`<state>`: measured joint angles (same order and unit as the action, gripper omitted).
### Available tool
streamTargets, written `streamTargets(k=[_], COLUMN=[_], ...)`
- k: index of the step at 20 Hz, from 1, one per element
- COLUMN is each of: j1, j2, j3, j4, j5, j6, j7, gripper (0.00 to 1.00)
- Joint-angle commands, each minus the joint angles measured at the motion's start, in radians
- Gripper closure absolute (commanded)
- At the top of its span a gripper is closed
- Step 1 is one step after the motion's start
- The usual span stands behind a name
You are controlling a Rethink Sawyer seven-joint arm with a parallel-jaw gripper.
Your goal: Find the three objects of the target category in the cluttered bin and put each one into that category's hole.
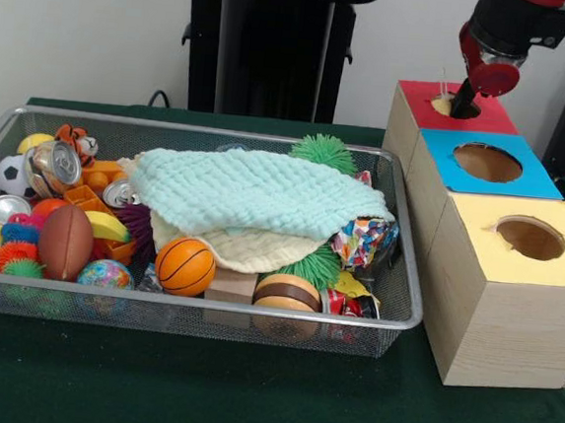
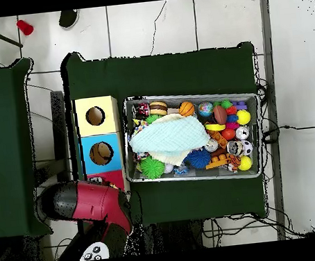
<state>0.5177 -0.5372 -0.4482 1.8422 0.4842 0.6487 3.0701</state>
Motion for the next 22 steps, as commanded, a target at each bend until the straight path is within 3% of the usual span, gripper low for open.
streamTargets(k=[1, 4, 10, 16, 22], j1=[-0.028, -0.030, -0.074, -0.159, -0.279], j2=[-0.103, -0.173, -0.236, -0.207, -0.162], j3=[0.002, -0.019, -0.015, -0.002, -0.004], j4=[0.029, 0.000, -0.009, 0.000, -0.072], j5=[-0.038, -0.062, -0.081, -0.140, -0.275], j6=[0.111, 0.202, 0.195, 0.100, 0.057], j7=[0.085, 0.068, 0.012, -0.061, -0.154], gripper=[1.00, 1.00, 1.00, 1.00, 1.00])
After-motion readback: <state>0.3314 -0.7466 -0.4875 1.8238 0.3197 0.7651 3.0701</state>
